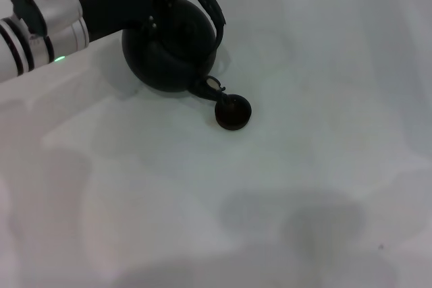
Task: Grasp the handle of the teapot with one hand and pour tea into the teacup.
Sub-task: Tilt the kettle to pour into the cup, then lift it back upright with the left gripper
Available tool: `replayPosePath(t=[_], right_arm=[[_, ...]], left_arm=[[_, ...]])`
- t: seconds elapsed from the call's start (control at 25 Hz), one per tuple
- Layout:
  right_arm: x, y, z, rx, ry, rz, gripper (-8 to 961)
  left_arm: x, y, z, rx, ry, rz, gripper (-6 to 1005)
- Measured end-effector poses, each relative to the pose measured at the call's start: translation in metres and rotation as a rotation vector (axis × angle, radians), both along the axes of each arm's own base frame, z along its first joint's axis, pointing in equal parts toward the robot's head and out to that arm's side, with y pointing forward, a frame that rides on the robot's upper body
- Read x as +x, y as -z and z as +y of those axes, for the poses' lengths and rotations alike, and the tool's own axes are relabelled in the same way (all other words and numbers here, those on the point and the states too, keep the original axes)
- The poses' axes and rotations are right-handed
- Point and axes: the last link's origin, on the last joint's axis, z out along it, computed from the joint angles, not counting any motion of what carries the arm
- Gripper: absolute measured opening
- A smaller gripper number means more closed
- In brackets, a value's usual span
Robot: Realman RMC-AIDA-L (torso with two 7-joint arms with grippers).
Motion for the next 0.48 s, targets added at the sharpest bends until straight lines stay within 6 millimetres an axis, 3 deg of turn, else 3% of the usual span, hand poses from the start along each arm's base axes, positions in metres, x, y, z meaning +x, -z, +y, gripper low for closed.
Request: replayPosePath(t=[0.48], right_arm=[[-0.0001, 0.0000, 0.0001, 0.000, 0.000, 0.000, 843]], left_arm=[[-0.0042, -0.0091, -0.0059, 0.046, -0.021, -0.096, 115]])
